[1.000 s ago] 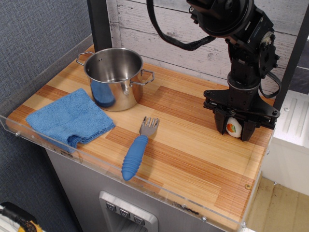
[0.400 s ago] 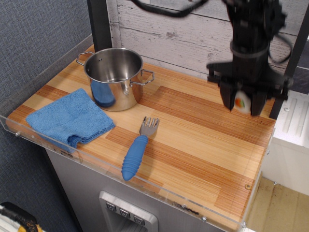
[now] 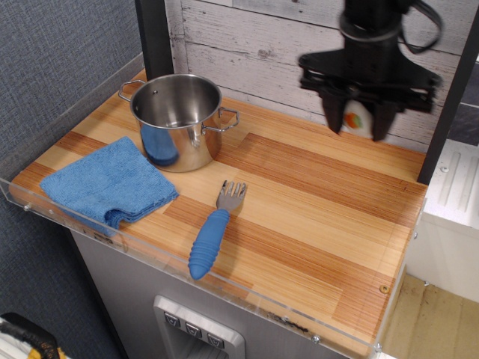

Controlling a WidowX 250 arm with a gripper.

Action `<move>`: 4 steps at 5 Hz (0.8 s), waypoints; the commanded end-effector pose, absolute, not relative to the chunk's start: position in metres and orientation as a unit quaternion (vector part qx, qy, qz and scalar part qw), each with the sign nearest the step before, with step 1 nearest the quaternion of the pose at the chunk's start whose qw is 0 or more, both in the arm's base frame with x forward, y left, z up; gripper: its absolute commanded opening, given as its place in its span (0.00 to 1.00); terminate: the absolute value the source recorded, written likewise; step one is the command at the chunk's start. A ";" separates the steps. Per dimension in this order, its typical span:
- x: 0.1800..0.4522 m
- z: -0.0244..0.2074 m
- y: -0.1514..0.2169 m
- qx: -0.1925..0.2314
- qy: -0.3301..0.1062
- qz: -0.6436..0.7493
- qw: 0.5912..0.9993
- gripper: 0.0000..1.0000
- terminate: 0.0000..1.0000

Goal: Move roll to right of pot.

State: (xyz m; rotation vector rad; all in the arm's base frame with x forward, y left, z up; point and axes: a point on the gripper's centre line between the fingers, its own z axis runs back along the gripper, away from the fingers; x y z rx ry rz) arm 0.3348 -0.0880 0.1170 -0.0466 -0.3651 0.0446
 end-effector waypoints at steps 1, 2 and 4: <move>0.343 0.128 -0.060 -0.012 -0.198 0.056 0.978 0.00 0.00; 0.354 0.123 -0.047 -0.006 -0.194 0.070 0.978 0.00 0.00; 0.373 0.098 -0.025 0.004 -0.173 0.088 0.981 0.00 0.00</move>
